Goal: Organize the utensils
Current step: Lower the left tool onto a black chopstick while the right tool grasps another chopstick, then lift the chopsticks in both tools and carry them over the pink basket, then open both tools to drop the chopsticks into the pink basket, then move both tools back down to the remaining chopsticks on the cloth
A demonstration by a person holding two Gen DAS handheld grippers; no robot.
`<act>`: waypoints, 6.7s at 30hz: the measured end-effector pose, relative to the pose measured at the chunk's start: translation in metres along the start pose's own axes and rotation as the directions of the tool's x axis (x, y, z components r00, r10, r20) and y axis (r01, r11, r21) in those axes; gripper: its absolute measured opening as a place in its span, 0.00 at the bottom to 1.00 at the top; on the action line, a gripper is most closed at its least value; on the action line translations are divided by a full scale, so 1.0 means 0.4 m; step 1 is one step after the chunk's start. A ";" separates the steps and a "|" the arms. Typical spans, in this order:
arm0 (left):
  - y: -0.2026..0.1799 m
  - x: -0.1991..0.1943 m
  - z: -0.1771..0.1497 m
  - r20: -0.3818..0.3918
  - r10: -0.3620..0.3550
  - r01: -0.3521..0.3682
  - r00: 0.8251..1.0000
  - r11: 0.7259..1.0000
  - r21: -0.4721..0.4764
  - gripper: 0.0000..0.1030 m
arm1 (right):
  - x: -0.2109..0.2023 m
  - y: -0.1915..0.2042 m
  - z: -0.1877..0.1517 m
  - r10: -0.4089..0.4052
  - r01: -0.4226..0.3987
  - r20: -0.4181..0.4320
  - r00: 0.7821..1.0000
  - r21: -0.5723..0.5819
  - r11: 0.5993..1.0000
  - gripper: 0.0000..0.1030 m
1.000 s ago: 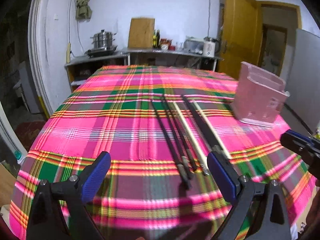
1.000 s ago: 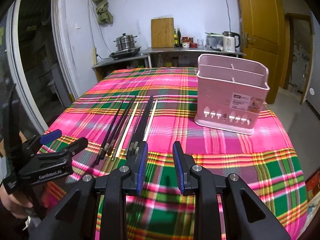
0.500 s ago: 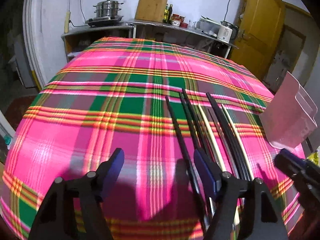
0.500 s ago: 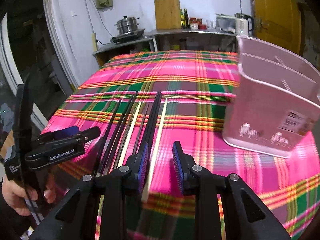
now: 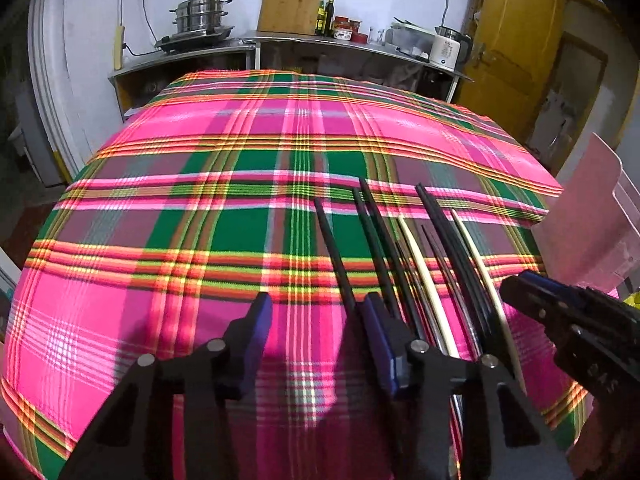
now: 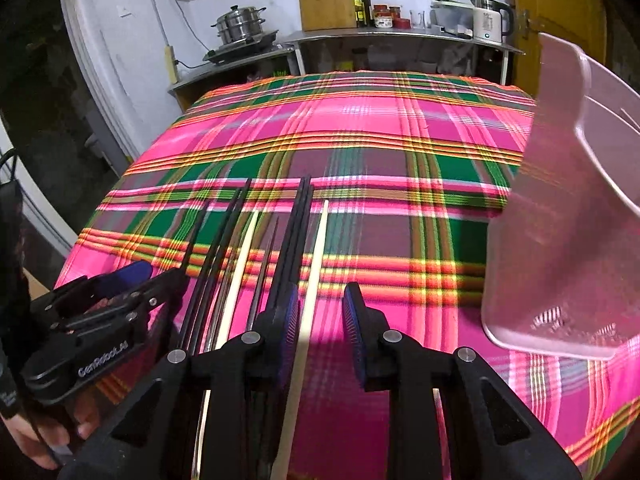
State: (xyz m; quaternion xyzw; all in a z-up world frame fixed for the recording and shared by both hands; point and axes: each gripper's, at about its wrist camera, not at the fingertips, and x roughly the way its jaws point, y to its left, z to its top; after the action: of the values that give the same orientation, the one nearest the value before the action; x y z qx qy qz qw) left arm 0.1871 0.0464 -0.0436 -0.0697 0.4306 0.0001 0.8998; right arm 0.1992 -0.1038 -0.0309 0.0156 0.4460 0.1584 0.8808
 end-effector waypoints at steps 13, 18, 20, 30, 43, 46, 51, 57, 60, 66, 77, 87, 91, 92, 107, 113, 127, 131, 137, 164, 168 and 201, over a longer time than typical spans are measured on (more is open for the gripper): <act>0.015 0.024 0.033 -0.001 0.048 -0.048 0.999 0.999 0.023 0.14 | 0.090 0.007 0.092 -0.040 0.040 -0.051 0.998 -0.007 0.999 0.22; 0.018 0.024 0.033 0.001 0.045 -0.045 0.999 0.999 0.028 0.12 | 0.121 0.003 0.119 -0.050 0.049 -0.072 0.996 -0.005 0.999 0.18; 0.017 0.025 0.032 0.003 0.047 -0.047 0.999 0.998 0.033 0.12 | 0.135 0.004 0.128 -0.053 0.053 -0.088 0.995 -0.011 0.999 0.17; 0.018 0.033 0.044 -0.010 0.034 -0.034 0.999 0.999 0.035 0.11 | 0.143 0.014 0.147 -0.061 0.055 -0.102 0.993 -0.051 0.997 0.05; 0.032 -0.100 0.089 0.056 -0.114 0.115 0.992 0.993 -0.022 0.06 | -0.065 0.035 0.179 0.016 -0.015 0.037 0.999 -0.038 0.999 0.05; 0.035 -0.146 0.103 0.086 -0.134 0.137 0.987 0.990 -0.026 0.06 | -0.119 0.037 0.183 0.028 -0.025 0.072 0.997 -0.043 0.999 0.05; 0.024 -0.226 0.122 0.129 -0.164 0.167 0.978 0.986 -0.016 0.06 | -0.197 0.033 0.178 0.048 -0.044 0.122 0.991 -0.037 0.998 0.05; 0.001 -0.311 0.134 0.164 -0.197 0.199 0.966 0.980 0.009 0.06 | -0.294 0.018 0.172 0.055 -0.050 0.184 0.981 -0.032 0.998 0.05; -0.020 -0.352 0.145 0.181 -0.220 0.219 0.959 0.975 0.028 0.06 | -0.345 0.008 0.169 0.058 -0.054 0.217 0.974 -0.028 0.998 0.05; -0.083 -0.421 0.184 0.201 -0.278 0.270 0.939 0.961 0.067 0.06 | -0.447 -0.033 0.174 0.055 -0.055 0.284 0.957 -0.006 0.998 0.05; -0.276 -0.472 0.304 0.207 -0.418 0.388 0.885 0.906 0.170 0.06 | -0.610 -0.171 0.218 -0.020 -0.013 0.406 0.914 0.079 0.997 0.05; -0.414 -0.400 0.361 0.171 -0.496 0.466 0.851 0.864 0.190 0.06 | -0.629 -0.298 0.243 -0.082 0.004 0.435 0.897 0.176 0.984 0.05; -0.443 -0.337 0.345 0.127 -0.496 0.471 0.859 0.863 0.183 0.06 | -0.561 -0.325 0.243 -0.079 -0.001 0.397 0.914 0.197 0.980 0.05; -0.447 -0.317 0.338 0.112 -0.493 0.471 0.863 0.864 0.181 0.06 | -0.549 -0.332 0.235 -0.076 -0.003 0.389 0.918 0.199 0.980 0.05; -0.466 -0.155 0.273 0.009 -0.447 0.440 0.895 0.885 0.152 0.09 | -0.375 -0.412 0.182 -0.085 0.017 0.261 0.961 0.253 0.967 0.05; -0.443 -0.183 0.280 0.050 -0.454 0.444 0.890 0.885 0.143 0.22 | -0.398 -0.412 0.173 -0.110 0.040 0.269 0.957 0.251 0.967 0.14; -0.340 -0.320 0.253 0.164 -0.440 0.424 0.883 0.897 0.121 0.43 | -0.538 -0.356 0.145 -0.164 0.086 0.360 0.918 0.222 0.971 0.21; -0.299 -0.357 0.231 0.199 -0.410 0.392 0.890 0.911 0.126 0.43 | -0.584 -0.316 0.124 -0.152 0.078 0.396 0.906 0.198 0.977 0.21; -0.220 -0.382 0.180 0.228 -0.354 0.337 0.907 0.935 0.109 0.43 | -0.611 -0.247 0.089 -0.109 0.047 0.421 0.901 0.154 0.987 0.21; -0.031 -0.077 -0.025 -0.006 -0.106 0.106 0.994 0.994 -0.013 0.42 | -0.307 -0.052 -0.042 0.065 -0.067 0.155 0.986 0.007 0.998 0.21; -0.034 -0.038 -0.018 -0.023 -0.093 0.092 0.995 0.996 -0.014 0.40 | -0.273 -0.047 -0.046 0.069 -0.071 0.126 0.990 0.007 0.997 0.21; 0.032 0.000 -0.002 -0.027 -0.063 0.063 0.998 0.998 -0.016 0.14 | 0.051 0.009 0.028 0.061 -0.062 -0.067 0.996 -0.011 0.998 0.21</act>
State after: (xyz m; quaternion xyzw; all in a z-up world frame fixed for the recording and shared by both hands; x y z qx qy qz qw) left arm 0.1857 0.0591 -0.0455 -0.0901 0.4405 -0.0258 0.8928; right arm 0.2185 -0.0932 -0.0397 0.0182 0.4732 0.1887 0.8603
